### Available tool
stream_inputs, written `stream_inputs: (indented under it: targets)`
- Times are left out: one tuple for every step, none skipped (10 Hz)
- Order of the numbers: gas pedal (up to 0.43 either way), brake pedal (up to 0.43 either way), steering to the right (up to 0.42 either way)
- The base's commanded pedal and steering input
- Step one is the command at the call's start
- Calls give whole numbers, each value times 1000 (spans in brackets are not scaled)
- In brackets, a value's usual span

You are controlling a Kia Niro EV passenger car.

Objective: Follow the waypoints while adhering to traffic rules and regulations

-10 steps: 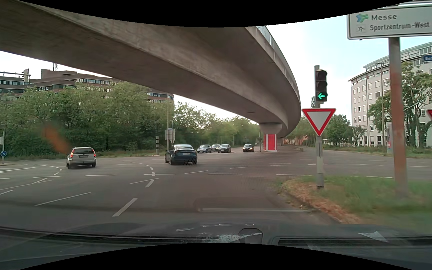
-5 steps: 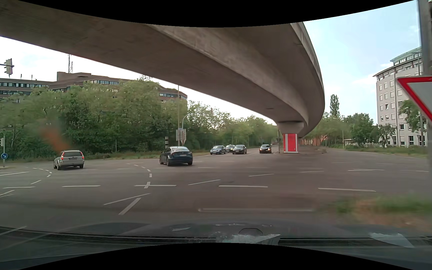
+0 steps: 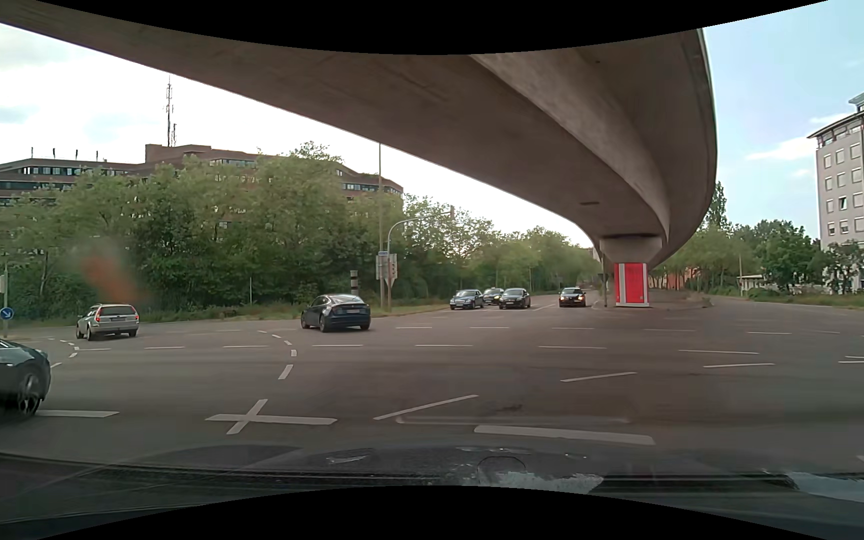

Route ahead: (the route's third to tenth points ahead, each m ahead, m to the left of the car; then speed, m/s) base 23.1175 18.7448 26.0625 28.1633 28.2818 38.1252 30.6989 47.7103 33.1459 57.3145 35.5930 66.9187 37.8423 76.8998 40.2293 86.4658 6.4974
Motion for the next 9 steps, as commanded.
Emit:
stream_inputs:
  targets:
    - [118, 0, -115]
    - [118, 0, -118]
    - [110, 0, -119]
    - [110, 0, -119]
    - [110, 0, -121]
    - [110, 0, -126]
    - [110, 0, -133]
    - [110, 0, -139]
    - [110, 0, -142]
